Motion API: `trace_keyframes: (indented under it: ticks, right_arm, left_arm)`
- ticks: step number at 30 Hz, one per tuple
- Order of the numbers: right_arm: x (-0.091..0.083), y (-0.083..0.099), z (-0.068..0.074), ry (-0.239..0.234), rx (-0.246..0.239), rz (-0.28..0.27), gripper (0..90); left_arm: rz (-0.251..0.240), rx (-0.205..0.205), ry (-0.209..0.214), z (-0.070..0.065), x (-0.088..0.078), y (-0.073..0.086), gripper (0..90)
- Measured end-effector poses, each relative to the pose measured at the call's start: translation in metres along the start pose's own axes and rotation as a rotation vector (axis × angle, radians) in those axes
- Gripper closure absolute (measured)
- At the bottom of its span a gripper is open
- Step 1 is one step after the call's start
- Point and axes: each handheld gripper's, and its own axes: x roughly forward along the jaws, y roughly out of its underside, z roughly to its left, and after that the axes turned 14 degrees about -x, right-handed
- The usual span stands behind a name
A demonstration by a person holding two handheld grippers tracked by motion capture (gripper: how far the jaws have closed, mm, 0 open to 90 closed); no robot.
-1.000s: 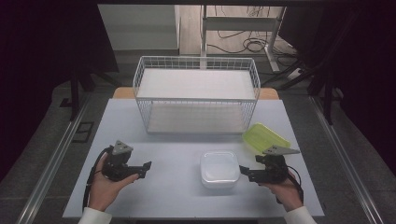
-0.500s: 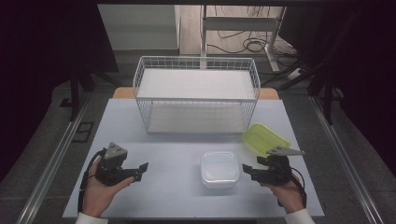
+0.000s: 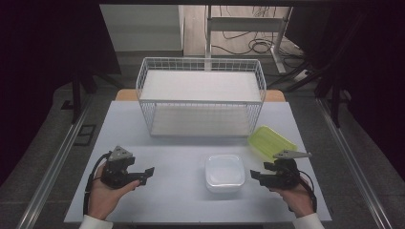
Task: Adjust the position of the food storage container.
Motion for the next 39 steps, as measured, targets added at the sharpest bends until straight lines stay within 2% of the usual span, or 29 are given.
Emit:
trace_keyframes:
  ticks: [6,8,12,17,21,26,29,32,33,34,35,39]
  right_arm:
    - [-0.001,-0.002,0.0,-0.009,0.008,-0.001,32.5]
    - [0.0,-0.005,0.0,-0.028,0.002,0.002,33.7]
    - [0.003,-0.014,0.0,-0.038,-0.02,0.028,34.9]
    - [0.001,-0.024,-0.008,-0.029,-0.013,0.062,39.4]
    - [-0.003,-0.037,-0.021,-0.031,-0.003,0.07,43.4]
    - [0.0,-0.055,-0.041,-0.018,-0.005,0.105,49.0]
    - [0.005,-0.06,-0.056,-0.015,0.019,0.113,55.1]
    - [0.01,-0.063,-0.071,0.02,0.031,0.132,61.6]
    - [0.01,-0.063,-0.071,0.02,0.031,0.132,61.6]
    - [0.012,-0.067,-0.081,0.036,0.049,0.138,67.5]
    - [0.013,-0.068,-0.086,0.041,0.053,0.144,69.7]
    - [0.02,-0.07,-0.097,0.057,0.066,0.16,80.7]
  left_arm:
    - [-0.008,-0.001,0.015,0.002,-0.002,-0.002,19.7]
    - [-0.01,-0.008,0.022,0.003,-0.002,-0.002,19.9]
    - [0.009,-0.005,0.017,0.006,0.003,-0.001,20.0]
    - [0.025,-0.007,0.008,0.008,0.005,0.002,20.2]
    - [0.007,-0.015,0.01,0.008,0.001,0.001,20.2]
    - [0.024,-0.003,0.004,0.006,0.005,0.003,20.0]
    - [0.029,0.002,0.0,0.006,0.007,0.002,19.9]
    - [0.032,0.001,-0.003,0.007,0.008,0.002,19.8]
    - [0.032,0.001,-0.003,0.007,0.008,0.002,19.8]
    - [0.039,0.005,-0.007,0.006,0.011,0.003,19.8]
    - [0.041,0.006,-0.007,0.006,0.011,0.003,19.8]
    - [0.046,0.015,-0.005,0.004,0.013,0.004,19.7]
